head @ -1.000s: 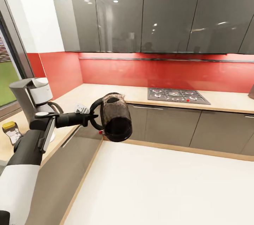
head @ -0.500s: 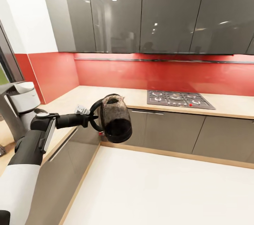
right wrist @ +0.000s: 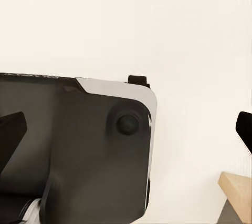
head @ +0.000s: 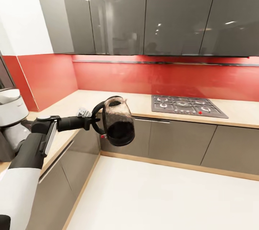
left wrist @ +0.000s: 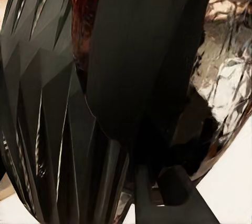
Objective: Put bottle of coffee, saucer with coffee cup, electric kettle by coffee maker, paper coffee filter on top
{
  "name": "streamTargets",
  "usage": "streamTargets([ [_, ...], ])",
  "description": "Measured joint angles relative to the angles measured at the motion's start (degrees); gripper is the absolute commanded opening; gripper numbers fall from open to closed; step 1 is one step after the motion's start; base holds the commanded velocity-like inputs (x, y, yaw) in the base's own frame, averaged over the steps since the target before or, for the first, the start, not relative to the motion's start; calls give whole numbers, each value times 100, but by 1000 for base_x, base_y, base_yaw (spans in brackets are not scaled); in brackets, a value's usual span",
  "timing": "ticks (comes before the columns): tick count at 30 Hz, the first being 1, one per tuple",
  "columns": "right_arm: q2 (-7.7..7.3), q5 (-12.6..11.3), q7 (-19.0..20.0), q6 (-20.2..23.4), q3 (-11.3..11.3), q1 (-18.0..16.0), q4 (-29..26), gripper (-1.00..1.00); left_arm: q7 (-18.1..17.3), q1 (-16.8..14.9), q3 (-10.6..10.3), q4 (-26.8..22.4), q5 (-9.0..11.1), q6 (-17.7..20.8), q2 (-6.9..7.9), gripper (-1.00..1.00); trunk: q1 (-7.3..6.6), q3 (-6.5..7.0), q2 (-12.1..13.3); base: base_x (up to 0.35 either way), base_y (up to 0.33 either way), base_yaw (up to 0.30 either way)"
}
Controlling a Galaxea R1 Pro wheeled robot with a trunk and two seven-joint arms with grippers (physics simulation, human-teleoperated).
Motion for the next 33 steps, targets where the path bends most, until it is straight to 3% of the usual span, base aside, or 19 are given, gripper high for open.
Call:
streamTargets([
  [21, 0, 0, 0, 0, 6, 0, 3, 100, 9, 0, 0, 1, 0, -27, -9, -100, 0, 0, 0, 336, -2, 0],
  [33, 0, 0, -1, 0, 5, 0, 1, 100, 8, 0, 0, 0, -4, -27, -35, -100, 0, 0, 0, 317, -106, 0],
])
